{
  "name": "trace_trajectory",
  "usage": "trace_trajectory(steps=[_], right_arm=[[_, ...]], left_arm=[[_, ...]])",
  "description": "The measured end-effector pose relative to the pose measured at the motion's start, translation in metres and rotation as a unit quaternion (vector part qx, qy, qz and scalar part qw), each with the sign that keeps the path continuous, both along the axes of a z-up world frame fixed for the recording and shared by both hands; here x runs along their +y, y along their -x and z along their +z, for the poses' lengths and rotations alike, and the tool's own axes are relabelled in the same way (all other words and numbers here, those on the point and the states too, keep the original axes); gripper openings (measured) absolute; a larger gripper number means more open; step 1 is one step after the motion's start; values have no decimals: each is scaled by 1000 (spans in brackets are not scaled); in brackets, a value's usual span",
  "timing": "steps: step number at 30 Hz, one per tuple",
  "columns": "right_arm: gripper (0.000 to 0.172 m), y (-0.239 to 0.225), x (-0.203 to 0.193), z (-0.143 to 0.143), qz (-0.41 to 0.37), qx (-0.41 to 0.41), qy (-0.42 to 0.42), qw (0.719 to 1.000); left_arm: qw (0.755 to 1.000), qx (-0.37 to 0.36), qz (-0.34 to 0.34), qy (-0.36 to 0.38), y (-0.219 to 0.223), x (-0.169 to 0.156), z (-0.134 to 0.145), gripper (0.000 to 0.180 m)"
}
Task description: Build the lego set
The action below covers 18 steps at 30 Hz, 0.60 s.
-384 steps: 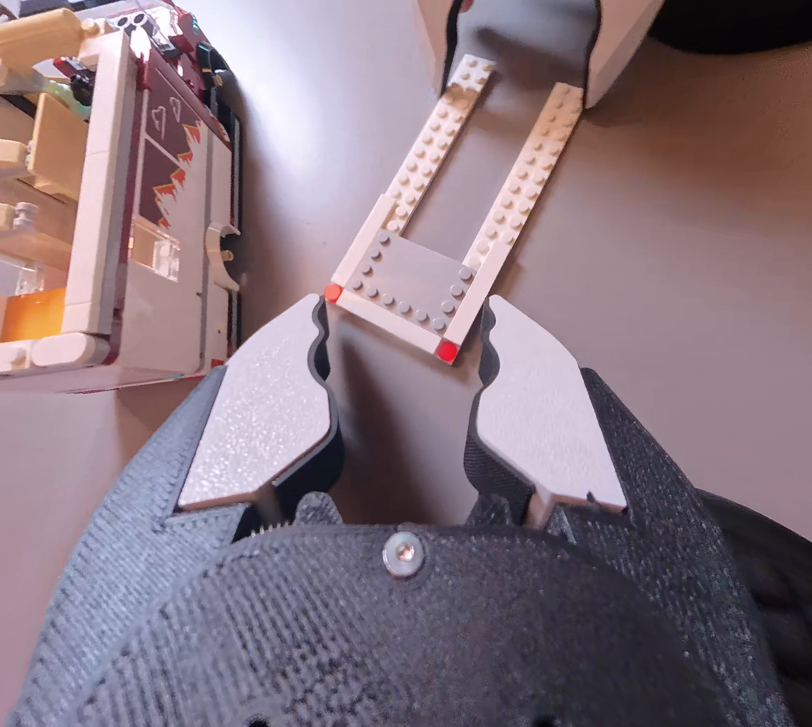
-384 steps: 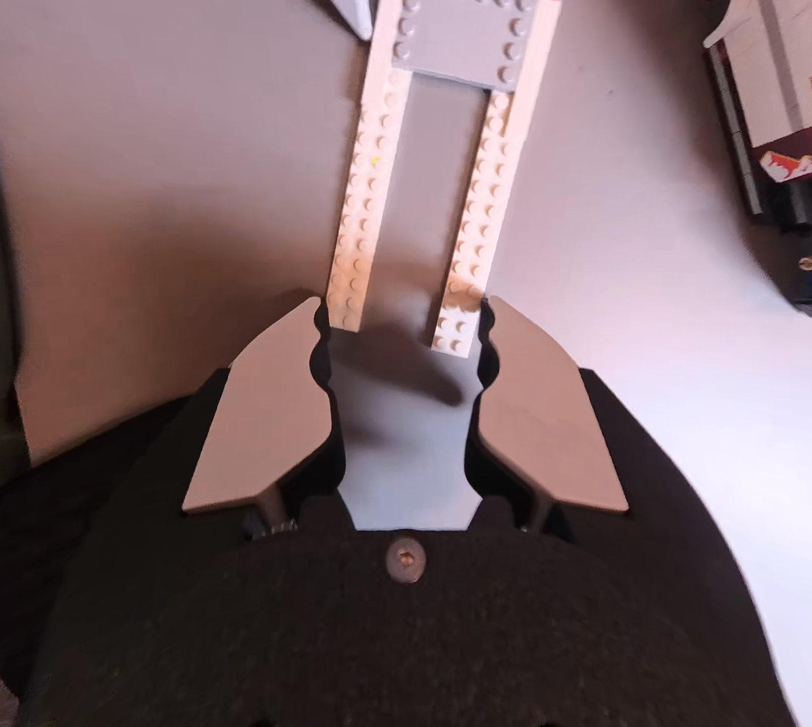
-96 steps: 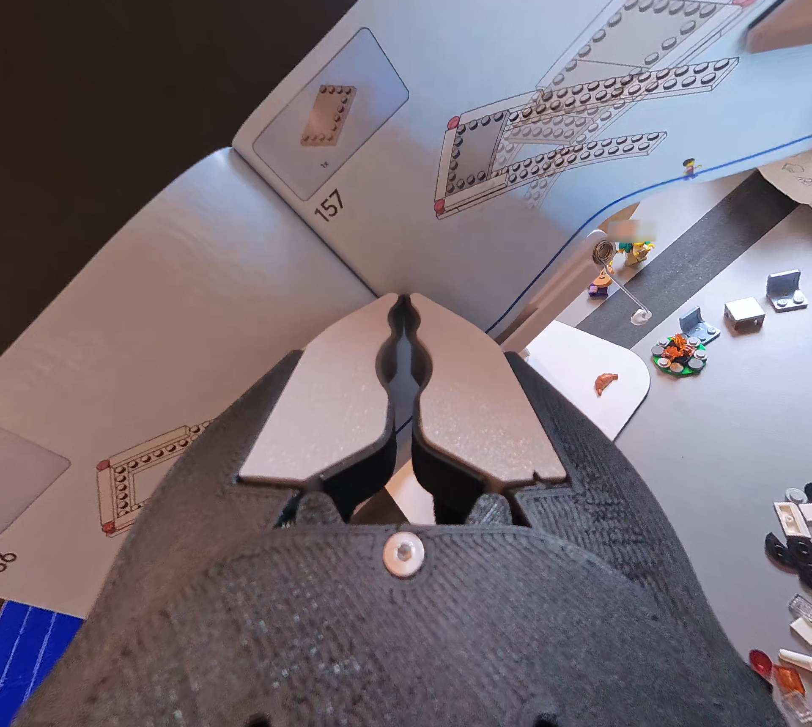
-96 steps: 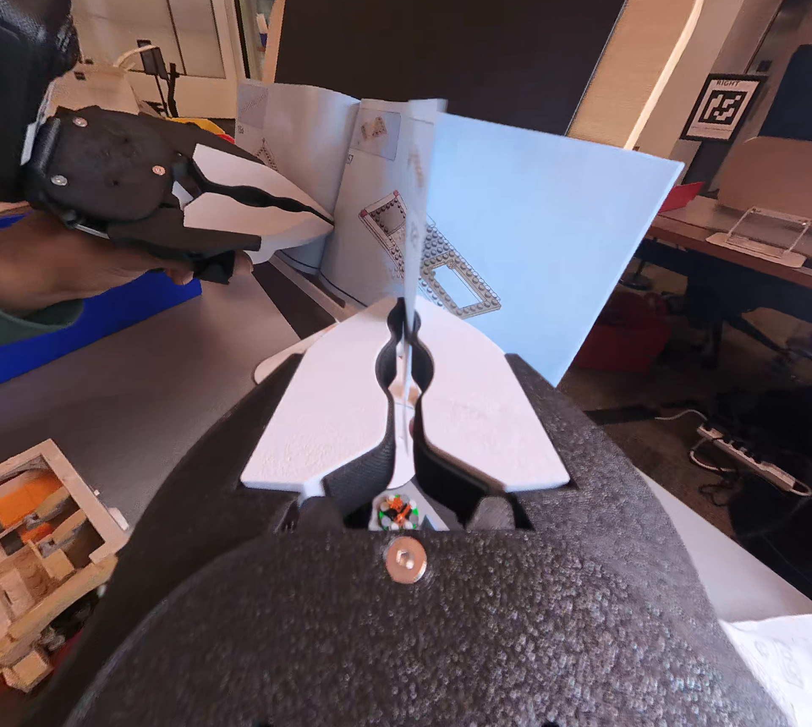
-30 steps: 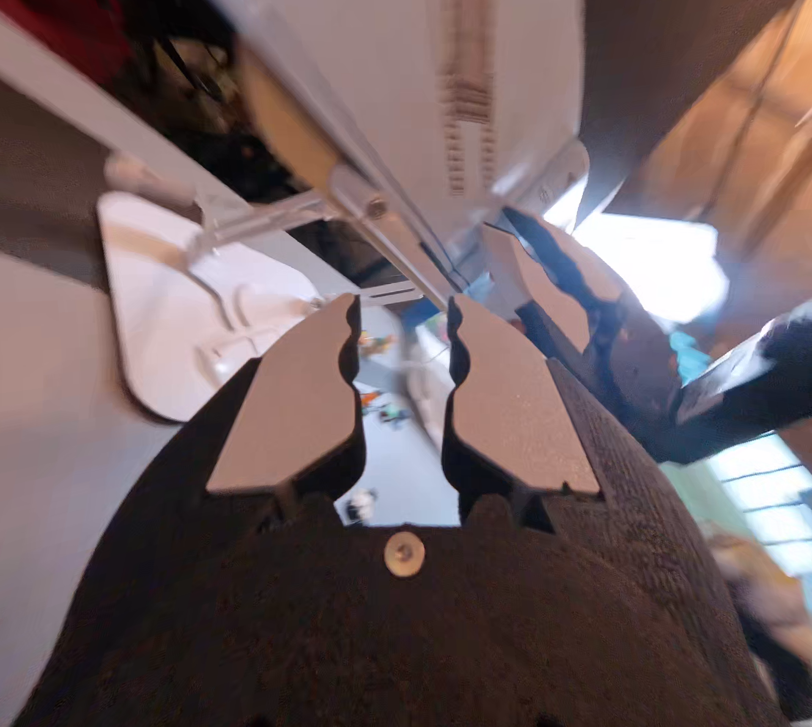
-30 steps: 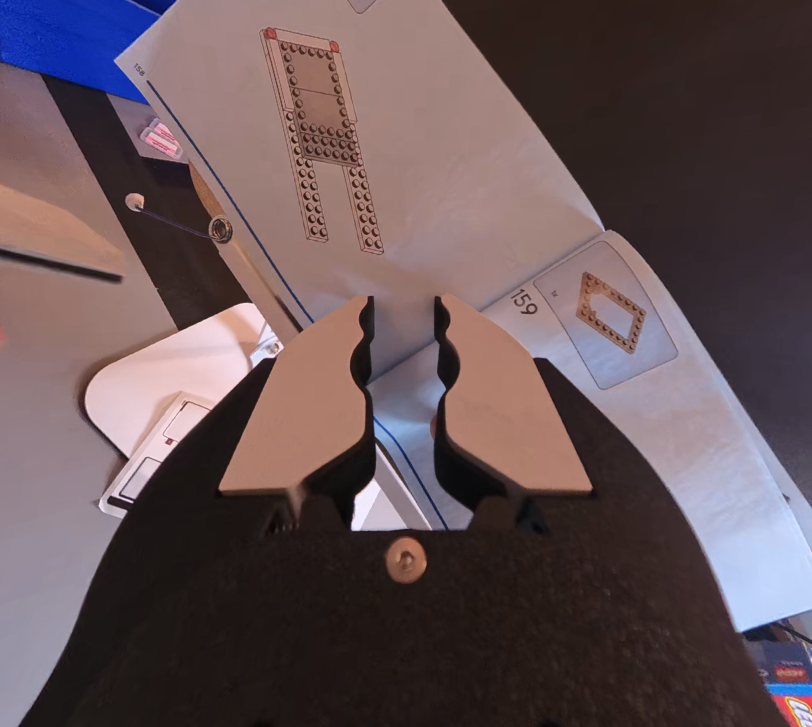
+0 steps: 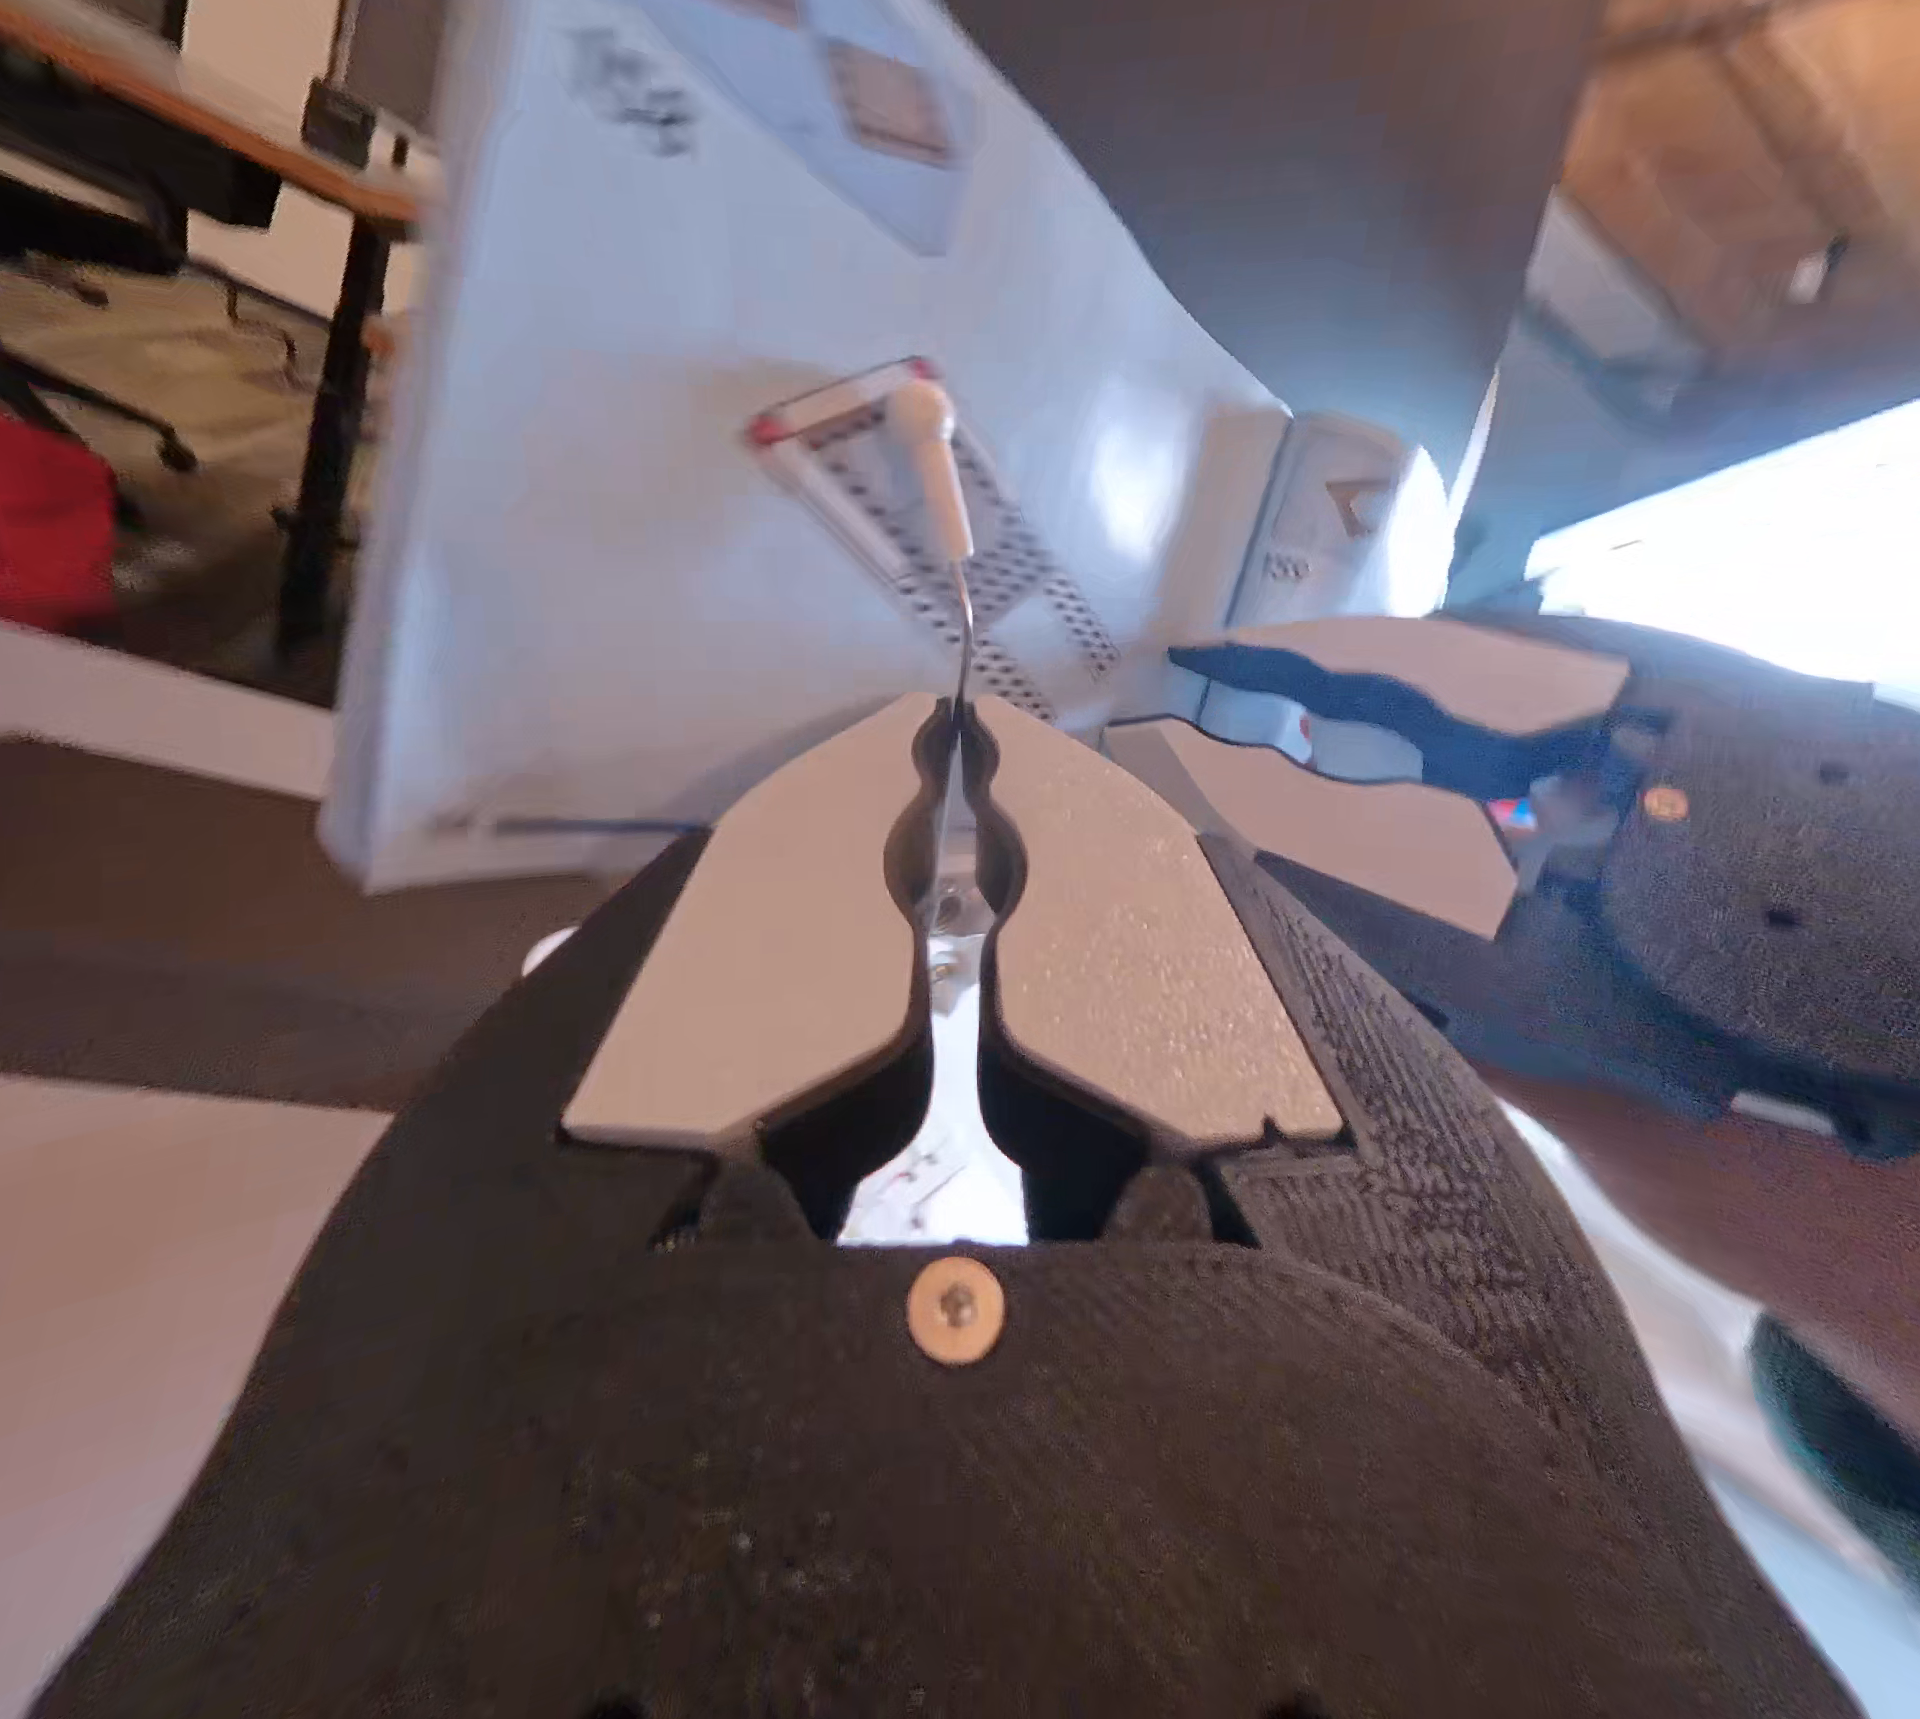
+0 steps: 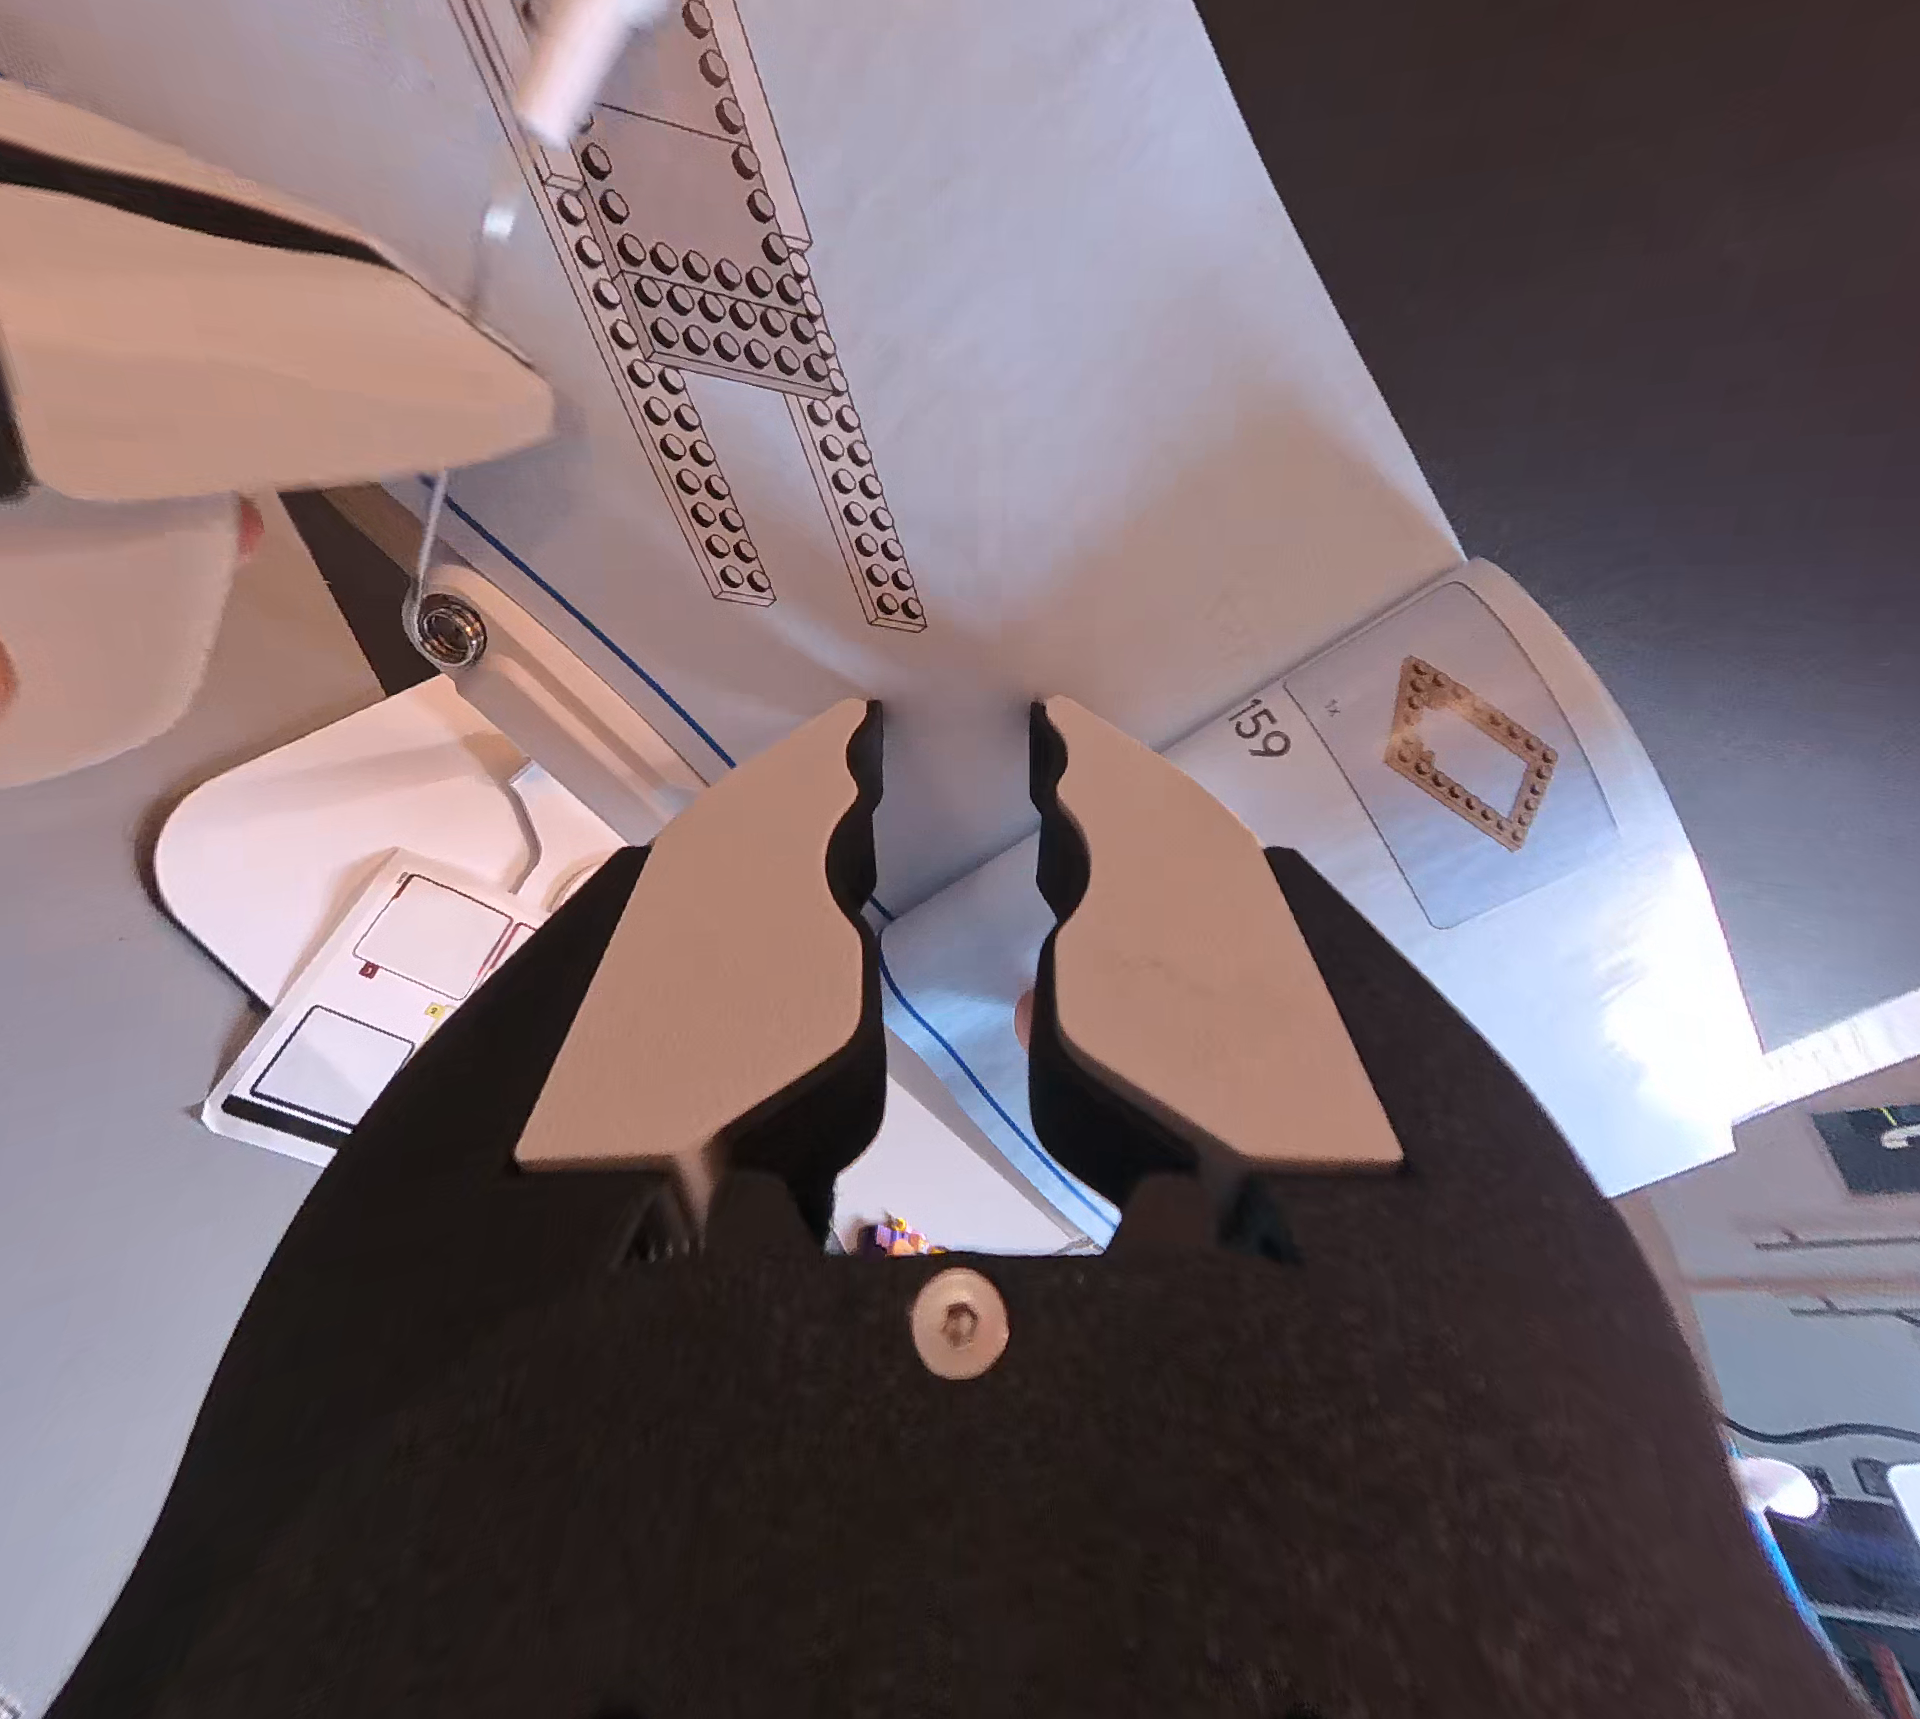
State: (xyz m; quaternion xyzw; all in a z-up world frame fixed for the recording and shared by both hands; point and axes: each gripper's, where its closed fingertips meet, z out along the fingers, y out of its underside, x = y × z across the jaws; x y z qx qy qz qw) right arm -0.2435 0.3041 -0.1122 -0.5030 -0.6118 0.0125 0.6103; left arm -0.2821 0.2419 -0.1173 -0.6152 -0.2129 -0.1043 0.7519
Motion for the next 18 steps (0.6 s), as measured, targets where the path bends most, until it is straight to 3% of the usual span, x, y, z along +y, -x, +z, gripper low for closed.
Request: trace_trajectory(steps=[1, 3, 5, 8, 13, 18], right_arm=[[26, 0, 0, 0, 3, 2, 1, 1000], [26, 0, -1, 0, 14, 9, 6, 1000], [24, -1, 0, 1, 26, 19, 13, 999], [22, -3, -3, 1, 67, 39, 38, 996], [29, -16, -10, 1, 103, 78, 93, 987], [30, -51, 11, 1, 58, 170, 150, 972]], left_arm=[[999, 47, 3, 20, -5, 3, 2, 2], [989, 137, -10, 60, -20, 15, 3, 2], [969, 215, -83, 87, -50, 28, 2, 0], [935, 321, -70, 132, -52, 32, 7, 0], [928, 322, -95, 161, -48, 36, 4, 0], [908, 368, -89, 180, -46, 37, 2, 0]])
